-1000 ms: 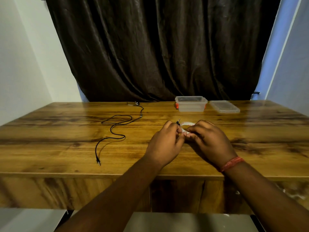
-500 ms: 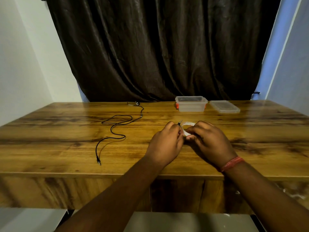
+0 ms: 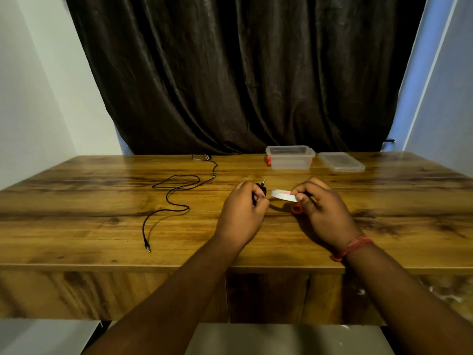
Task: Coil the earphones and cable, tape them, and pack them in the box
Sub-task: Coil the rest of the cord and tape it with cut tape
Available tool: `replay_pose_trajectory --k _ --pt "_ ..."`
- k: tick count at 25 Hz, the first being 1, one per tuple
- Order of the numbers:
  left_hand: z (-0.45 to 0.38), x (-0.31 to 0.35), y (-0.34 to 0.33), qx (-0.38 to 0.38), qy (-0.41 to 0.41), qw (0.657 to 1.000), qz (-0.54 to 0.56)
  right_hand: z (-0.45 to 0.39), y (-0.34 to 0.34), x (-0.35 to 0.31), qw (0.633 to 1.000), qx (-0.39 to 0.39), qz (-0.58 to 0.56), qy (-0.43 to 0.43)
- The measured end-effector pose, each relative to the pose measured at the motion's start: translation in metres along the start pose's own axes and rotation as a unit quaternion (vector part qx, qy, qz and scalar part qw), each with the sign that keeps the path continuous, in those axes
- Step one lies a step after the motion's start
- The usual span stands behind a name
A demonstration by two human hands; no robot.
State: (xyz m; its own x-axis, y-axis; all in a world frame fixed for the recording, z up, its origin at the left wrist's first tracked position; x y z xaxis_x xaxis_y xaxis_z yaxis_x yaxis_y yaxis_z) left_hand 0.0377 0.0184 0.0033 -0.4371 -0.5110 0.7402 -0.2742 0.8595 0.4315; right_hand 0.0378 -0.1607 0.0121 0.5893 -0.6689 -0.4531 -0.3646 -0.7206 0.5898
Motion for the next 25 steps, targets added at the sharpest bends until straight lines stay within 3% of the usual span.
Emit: replay_pose_trajectory --k 3,9,15,25 --pt "0.000 -0.009 0.000 -0.006 0.082 0.981 0.173 0.000 0.001 0.002 0.998 -0.012 -0.053 -0.024" --pt "-0.005 -0.015 0.001 0.002 0.066 0.986 0.154 -0.001 -0.004 0.008 0.995 -0.038 -0.086 -0.042" --pt "0.000 -0.010 0.000 -0.018 0.136 0.926 0.353 0.000 -0.010 0.020 0.977 -0.065 -0.187 -0.074" --pt "0.001 -0.006 0.004 -0.014 0.171 0.878 0.446 0.003 -0.021 0.032 0.953 -0.102 -0.248 -0.138"
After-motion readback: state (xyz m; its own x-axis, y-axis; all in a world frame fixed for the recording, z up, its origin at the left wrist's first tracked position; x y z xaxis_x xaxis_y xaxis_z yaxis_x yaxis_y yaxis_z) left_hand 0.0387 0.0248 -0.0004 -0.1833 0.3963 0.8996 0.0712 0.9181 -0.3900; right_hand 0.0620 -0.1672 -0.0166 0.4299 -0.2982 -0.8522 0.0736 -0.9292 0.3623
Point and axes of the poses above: each hand's wrist, its own z-axis away from the middle knuckle, its own y-axis out of the back of the hand, x = y × z, the point moved 7 cm from there along -z, towards the middle knuckle, and after that the axes turned 6 degrees about z, right-handed, at the moved point
